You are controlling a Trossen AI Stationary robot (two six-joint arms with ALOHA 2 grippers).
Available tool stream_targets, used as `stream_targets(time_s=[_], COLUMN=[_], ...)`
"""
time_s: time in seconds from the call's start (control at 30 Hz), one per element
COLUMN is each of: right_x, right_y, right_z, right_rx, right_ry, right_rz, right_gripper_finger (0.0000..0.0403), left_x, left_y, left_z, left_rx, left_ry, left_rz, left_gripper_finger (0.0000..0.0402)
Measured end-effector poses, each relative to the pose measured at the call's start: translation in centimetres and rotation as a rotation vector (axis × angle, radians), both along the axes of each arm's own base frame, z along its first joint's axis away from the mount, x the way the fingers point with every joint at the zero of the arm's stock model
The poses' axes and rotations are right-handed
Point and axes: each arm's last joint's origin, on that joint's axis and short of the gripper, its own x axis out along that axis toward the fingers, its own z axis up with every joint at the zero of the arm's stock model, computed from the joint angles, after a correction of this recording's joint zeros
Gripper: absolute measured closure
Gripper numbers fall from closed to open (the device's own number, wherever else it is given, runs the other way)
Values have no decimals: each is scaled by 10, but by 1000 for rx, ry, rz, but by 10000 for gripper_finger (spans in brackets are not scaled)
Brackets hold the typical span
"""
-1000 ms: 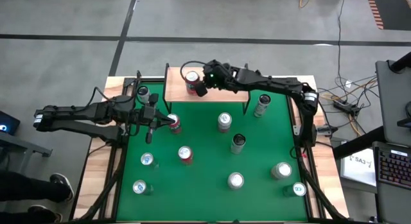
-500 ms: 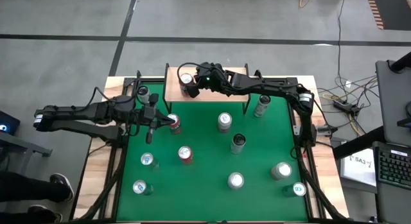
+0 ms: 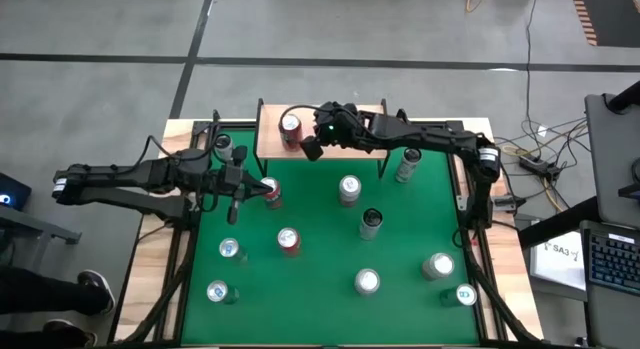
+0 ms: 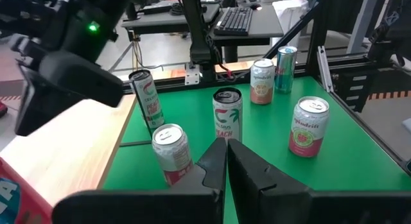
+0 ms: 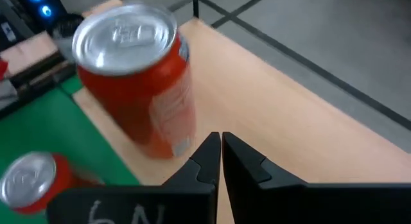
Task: Place canned beverage on shelf
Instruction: Put the bottom orange soda can on the shelf
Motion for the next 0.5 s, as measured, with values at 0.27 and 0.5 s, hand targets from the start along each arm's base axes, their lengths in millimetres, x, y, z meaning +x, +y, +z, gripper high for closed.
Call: stream_targets(time_s=[0.27,0.5], right_x=[14,27], right_y=[-3,-6], right_z=[-17,-25], right_rx=[-11,-48], right_ry=[-30,-86], right_rz=[4,15], right_gripper_finger=[394,394], left_x=[0,-1], left_y=[0,0], left_z=[1,1], left_rx=[2,2], left_ry=[-11,-13], left_rz=[0,-1], left_gripper_finger=[402,402])
